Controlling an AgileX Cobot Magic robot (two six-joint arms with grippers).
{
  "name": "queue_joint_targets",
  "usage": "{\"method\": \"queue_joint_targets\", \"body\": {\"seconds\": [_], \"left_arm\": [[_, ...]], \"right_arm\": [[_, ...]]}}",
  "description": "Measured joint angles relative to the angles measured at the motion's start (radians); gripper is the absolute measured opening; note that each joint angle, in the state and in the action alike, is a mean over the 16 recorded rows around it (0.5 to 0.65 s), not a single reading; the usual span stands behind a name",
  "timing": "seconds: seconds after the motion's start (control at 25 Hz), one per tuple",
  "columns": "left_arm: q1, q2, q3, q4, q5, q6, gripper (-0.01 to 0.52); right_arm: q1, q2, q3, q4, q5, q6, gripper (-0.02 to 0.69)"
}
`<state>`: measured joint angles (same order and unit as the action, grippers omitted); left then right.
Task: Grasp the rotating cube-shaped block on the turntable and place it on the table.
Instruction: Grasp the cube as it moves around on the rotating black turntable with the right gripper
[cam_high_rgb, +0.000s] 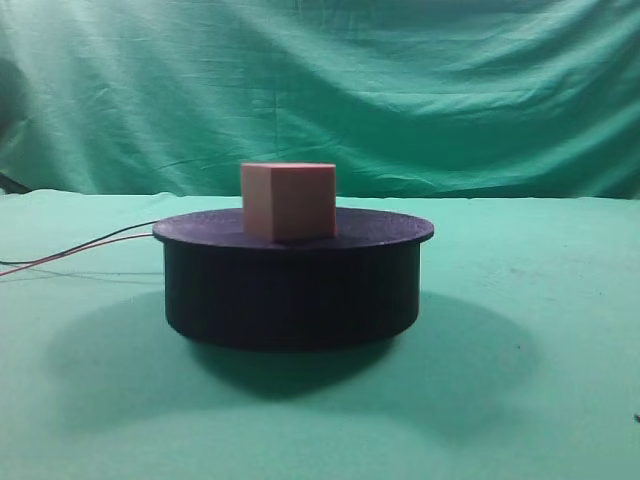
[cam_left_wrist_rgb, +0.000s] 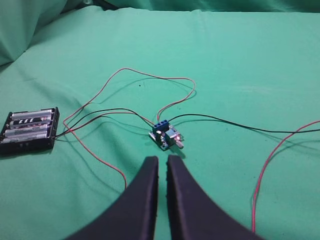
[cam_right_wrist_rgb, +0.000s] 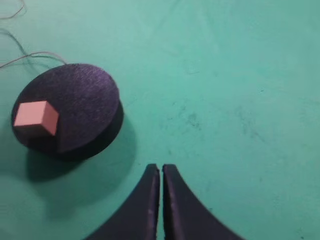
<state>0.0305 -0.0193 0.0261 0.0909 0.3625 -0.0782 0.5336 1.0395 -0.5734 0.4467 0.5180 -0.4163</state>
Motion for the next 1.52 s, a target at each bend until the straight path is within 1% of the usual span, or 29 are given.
{"method": "queue_joint_targets", "body": {"seconds": [0.08, 0.16, 0.24, 0.52, 0.6, 0.68, 0.76, 0.84, 1.04, 1.24, 1.32, 1.52], "left_arm": [[0.0, 0.0, 0.0, 0.0, 0.0, 0.0, 0.0], [0.0, 0.0, 0.0, 0.0, 0.0, 0.0, 0.0], [0.0, 0.0, 0.0, 0.0, 0.0, 0.0, 0.0], [0.0, 0.0, 0.0, 0.0, 0.0, 0.0, 0.0], [0.0, 0.0, 0.0, 0.0, 0.0, 0.0, 0.0], [0.0, 0.0, 0.0, 0.0, 0.0, 0.0, 0.0], [0.0, 0.0, 0.0, 0.0, 0.0, 0.0, 0.0], [0.0, 0.0, 0.0, 0.0, 0.0, 0.0, 0.0], [0.0, 0.0, 0.0, 0.0, 0.0, 0.0, 0.0], [0.0, 0.0, 0.0, 0.0, 0.0, 0.0, 0.0], [0.0, 0.0, 0.0, 0.0, 0.0, 0.0, 0.0], [0.0, 0.0, 0.0, 0.0, 0.0, 0.0, 0.0]], "right_arm": [[0.037, 0.083, -0.038, 0.002, -0.013, 0.004, 0.042], [0.067, 0.157, -0.075, 0.007, -0.025, 0.007, 0.088], [0.089, 0.223, -0.111, 0.016, -0.035, 0.008, 0.153], [0.12, 0.389, -0.2, 0.065, -0.066, -0.015, 0.412], [0.122, 0.425, -0.213, 0.081, -0.081, -0.027, 0.469], [0.122, 0.456, -0.222, 0.096, -0.099, -0.043, 0.499], [0.122, 0.484, -0.227, 0.11, -0.118, -0.061, 0.494], [0.122, 0.507, -0.229, 0.12, -0.138, -0.079, 0.466], [0.119, 0.523, -0.23, 0.128, -0.179, -0.111, 0.355], [0.085, 0.458, -0.226, 0.106, -0.176, -0.1, 0.255], [0.059, 0.419, -0.213, 0.088, -0.166, -0.078, 0.234], [-0.02, 0.326, -0.14, 0.038, -0.161, -0.011, 0.232]]}}
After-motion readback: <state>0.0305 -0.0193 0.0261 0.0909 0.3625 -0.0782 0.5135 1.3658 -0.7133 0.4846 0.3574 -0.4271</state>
